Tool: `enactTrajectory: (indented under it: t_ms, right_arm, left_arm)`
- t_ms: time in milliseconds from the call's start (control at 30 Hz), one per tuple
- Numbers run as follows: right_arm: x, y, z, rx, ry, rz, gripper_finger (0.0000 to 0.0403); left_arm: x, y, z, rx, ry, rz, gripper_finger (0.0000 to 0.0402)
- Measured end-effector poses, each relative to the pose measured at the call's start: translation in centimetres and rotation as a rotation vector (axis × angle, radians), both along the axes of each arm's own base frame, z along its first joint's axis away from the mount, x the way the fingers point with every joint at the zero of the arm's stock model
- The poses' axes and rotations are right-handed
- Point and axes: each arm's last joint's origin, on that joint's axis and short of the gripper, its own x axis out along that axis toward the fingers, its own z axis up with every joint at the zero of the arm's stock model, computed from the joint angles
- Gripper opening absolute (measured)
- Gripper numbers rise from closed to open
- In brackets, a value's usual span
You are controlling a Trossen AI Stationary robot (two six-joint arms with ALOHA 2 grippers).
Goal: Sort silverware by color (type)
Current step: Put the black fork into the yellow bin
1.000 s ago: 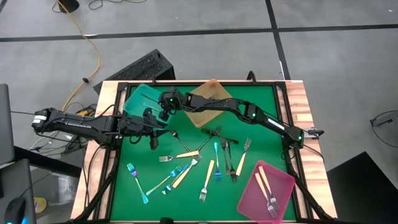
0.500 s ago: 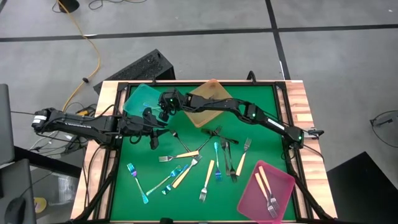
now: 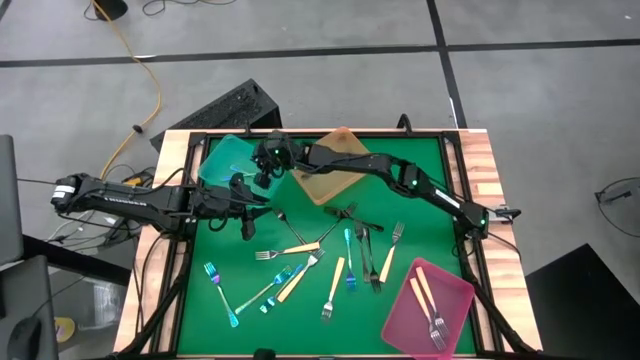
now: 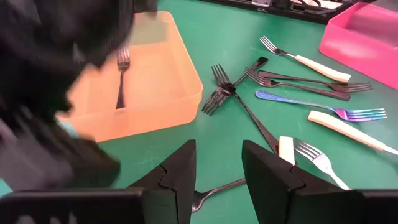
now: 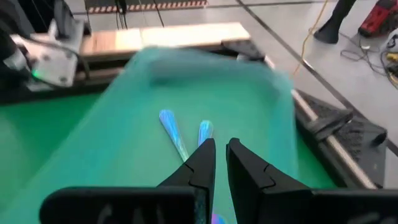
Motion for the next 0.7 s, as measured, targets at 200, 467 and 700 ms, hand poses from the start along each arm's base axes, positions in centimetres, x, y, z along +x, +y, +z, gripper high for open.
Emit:
enactTrajectory:
  t_ms: [200,467,700]
  right_arm:
    - [-2.0,-0.2,4.1,-0.027,0.080,0.012,0.0064]
    - [-8.9,-0.2,11.5,-0.009,0.363,0.028,0.0064]
    - [-15.7,1.0,17.6,0.054,0.494,0.002,0.0064]
  left_arm:
    - [0.0,0.0,0.0,-0.011,-0.005,0.006,0.0114]
    - [0.0,0.0,0.0,-0.023,-0.009,0.011,0.0114]
    - [0.0,0.0,0.0,-0.023,-0.010,0.012,0.0114]
